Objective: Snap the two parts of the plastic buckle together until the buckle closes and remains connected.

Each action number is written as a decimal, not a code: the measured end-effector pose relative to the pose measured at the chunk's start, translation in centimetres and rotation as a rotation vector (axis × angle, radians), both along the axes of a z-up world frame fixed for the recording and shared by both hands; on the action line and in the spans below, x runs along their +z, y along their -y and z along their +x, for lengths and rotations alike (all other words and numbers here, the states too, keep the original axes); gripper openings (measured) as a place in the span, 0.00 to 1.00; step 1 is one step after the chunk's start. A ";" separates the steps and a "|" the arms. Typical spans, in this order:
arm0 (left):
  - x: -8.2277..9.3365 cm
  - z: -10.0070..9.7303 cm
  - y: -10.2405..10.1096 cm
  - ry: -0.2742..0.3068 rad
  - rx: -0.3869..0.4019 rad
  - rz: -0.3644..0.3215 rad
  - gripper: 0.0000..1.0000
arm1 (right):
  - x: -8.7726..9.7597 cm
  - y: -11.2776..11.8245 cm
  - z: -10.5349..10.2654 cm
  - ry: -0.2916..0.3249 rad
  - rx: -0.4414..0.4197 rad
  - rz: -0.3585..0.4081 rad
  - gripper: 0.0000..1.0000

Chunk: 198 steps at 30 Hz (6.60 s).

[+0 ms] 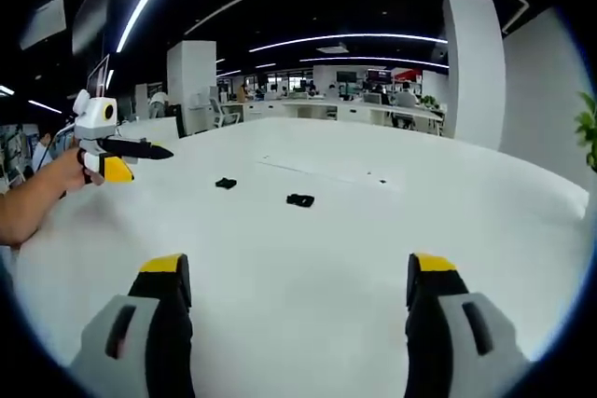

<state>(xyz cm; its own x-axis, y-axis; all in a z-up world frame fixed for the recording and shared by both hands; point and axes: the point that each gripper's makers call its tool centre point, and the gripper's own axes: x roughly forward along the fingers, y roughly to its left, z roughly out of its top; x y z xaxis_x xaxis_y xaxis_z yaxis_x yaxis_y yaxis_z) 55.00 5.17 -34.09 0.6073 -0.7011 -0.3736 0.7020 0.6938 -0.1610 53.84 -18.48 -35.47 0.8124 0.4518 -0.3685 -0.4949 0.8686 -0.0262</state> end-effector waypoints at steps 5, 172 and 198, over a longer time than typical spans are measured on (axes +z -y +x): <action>-0.3 0.3 0.0 -0.008 0.001 0.001 0.93 | -0.1 0.1 0.4 -0.003 -0.001 0.000 0.96; -1.9 9.2 3.3 0.027 -0.218 0.074 0.80 | 0.7 -1.1 10.7 0.049 0.150 -0.001 0.80; -2.5 9.2 4.2 0.015 -0.344 0.116 0.68 | 0.2 -2.5 10.3 0.055 0.321 -0.074 0.70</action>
<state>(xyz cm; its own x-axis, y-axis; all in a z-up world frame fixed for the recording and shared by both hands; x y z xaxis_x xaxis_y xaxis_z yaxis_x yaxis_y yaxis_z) 64.17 0.99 -36.59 0.3495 -0.8186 -0.4558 0.8991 0.4299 -0.0827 64.10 -16.03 -35.29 0.6525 0.6617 -0.3692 -0.7391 0.6633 -0.1174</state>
